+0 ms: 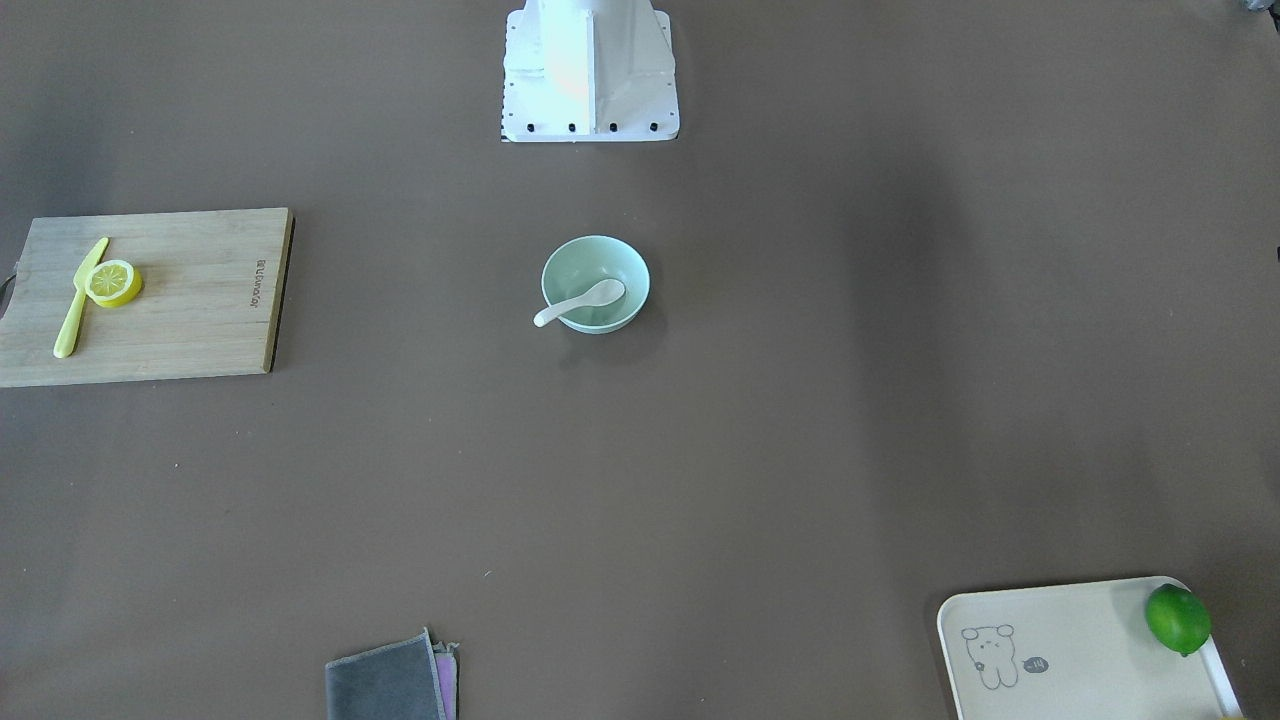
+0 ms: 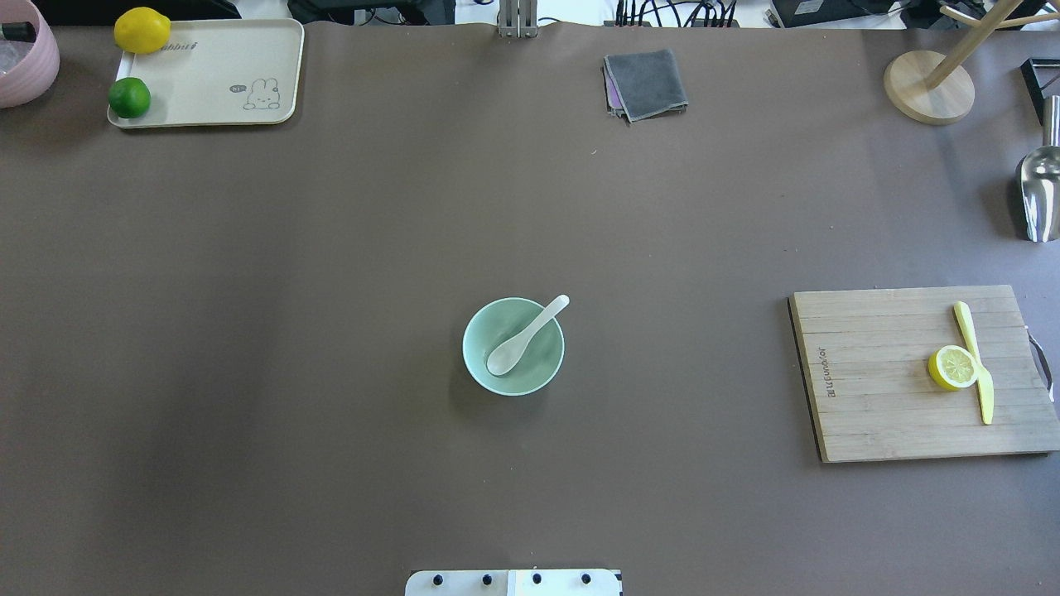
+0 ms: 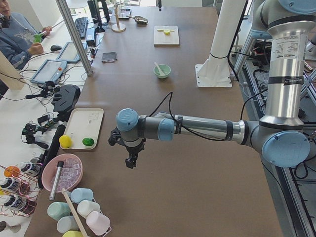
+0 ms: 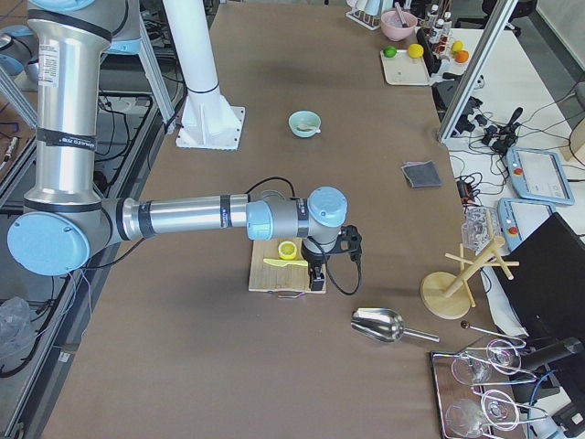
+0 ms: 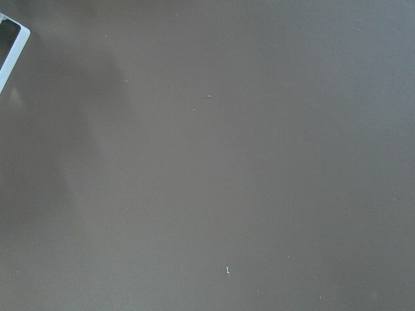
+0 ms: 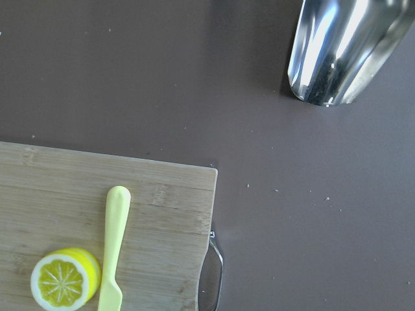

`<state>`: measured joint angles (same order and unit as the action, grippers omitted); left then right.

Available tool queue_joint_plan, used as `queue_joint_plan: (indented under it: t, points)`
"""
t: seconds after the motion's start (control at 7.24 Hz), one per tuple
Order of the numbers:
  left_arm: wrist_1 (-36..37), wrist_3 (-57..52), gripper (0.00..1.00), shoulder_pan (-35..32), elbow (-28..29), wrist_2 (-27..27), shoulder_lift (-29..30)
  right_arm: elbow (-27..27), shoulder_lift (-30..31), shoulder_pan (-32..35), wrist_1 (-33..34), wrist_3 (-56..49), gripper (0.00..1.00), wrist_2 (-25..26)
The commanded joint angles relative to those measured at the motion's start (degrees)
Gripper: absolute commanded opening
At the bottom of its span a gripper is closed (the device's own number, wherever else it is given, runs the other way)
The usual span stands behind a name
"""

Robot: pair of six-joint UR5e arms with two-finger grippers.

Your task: Place spoon in bowl

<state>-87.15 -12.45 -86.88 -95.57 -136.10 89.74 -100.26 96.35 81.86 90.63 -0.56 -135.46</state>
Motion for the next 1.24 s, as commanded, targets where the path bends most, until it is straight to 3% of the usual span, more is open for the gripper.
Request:
queue_joint_plan:
  t: [0.0, 0.41, 0.69, 1.11]
  points:
    - [13.3, 2.7, 0.98, -3.1, -2.1, -3.8, 3.9, 1.1, -0.3, 1.1, 0.1, -0.8, 1.00, -0.2]
    - [12.1, 2.2, 0.98, -3.8, -3.3, -3.7, 0.1, 1.1, -0.8, 1.2, 0.1, -0.8, 1.00, -0.2]
    - [9.3, 2.5, 0.98, -3.6, -3.0, 2.6, -1.1, 1.0, -0.9, 1.2, 0.0, -0.6, 1.00, -0.2]
    - [9.0, 2.5, 0.98, -3.6, -3.0, 2.5, -1.2, 1.0, -0.7, 1.2, 0.0, -0.4, 1.00, -1.0]
